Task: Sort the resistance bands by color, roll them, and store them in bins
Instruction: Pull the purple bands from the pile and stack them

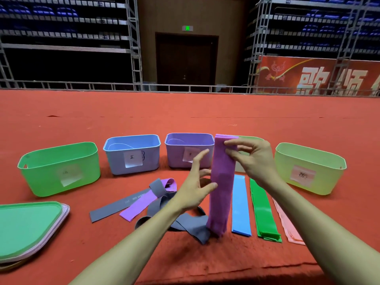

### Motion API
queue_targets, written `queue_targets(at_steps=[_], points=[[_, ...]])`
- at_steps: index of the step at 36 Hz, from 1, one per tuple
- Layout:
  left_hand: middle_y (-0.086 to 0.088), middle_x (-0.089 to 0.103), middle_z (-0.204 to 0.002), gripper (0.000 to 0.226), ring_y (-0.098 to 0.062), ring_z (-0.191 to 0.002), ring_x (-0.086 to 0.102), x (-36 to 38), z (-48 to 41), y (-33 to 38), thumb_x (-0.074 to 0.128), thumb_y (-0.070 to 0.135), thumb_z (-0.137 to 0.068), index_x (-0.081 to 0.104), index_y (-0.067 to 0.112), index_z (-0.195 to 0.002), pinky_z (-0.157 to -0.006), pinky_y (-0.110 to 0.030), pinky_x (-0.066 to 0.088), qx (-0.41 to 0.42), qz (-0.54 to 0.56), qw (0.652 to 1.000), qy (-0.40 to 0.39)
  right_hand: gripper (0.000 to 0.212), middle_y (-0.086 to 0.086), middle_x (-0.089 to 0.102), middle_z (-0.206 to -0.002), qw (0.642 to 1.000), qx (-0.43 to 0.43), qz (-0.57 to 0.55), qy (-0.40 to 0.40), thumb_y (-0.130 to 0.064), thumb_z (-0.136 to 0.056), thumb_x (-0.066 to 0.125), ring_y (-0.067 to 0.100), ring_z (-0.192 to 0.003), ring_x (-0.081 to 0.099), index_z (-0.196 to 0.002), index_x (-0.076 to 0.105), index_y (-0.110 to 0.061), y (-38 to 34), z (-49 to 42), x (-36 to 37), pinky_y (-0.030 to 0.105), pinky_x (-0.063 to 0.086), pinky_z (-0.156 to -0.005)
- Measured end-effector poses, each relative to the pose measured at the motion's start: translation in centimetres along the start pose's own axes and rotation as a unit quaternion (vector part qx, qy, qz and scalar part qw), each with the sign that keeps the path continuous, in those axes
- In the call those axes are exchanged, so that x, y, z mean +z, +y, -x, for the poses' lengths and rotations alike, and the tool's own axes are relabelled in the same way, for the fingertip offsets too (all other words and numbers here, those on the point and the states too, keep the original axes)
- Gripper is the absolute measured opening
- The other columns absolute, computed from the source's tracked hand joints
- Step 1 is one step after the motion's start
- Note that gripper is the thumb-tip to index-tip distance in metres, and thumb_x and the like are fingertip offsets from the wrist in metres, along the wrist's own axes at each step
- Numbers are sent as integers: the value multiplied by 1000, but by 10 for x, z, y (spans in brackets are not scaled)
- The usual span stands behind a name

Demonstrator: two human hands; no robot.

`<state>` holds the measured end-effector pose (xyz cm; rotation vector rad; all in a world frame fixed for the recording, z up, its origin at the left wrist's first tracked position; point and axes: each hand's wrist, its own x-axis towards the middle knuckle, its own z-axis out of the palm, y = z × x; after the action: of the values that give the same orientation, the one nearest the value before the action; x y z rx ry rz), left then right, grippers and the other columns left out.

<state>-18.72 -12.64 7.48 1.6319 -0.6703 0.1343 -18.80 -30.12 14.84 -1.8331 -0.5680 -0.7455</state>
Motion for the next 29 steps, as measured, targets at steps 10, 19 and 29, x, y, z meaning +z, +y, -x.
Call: queue_targets(at_steps=[10, 19, 29], points=[[0, 57, -104, 91, -17, -95, 59, 9, 15, -26, 58, 0, -84, 17, 62, -137, -95, -45, 51, 12, -81, 997, 0, 29, -8, 71, -83, 1000, -5, 29, -4, 6, -76, 73, -4, -69, 61, -90, 73, -20, 2, -10, 0, 18, 53, -75], [16, 60, -88, 93, -11, -77, 56, 11, 29, -44, 55, -4, -87, 14, 59, -143, -89, -34, 52, -17, -87, 995, -45, 30, -22, 69, -79, 999, -7, 35, 28, 3, -77, 73, -6, -66, 59, -91, 73, -23, 1, -22, -2, 18, 52, -73], [9, 58, -99, 92, -16, -73, 44, 20, 50, -53, 57, -1, -84, 19, 59, -141, -68, -36, 51, -53, -84, 991, -86, 27, -6, 69, -84, 998, -9, 42, 51, 3, -77, 72, -7, -64, 56, -96, 72, -17, 1, -42, -7, 18, 51, -71]])
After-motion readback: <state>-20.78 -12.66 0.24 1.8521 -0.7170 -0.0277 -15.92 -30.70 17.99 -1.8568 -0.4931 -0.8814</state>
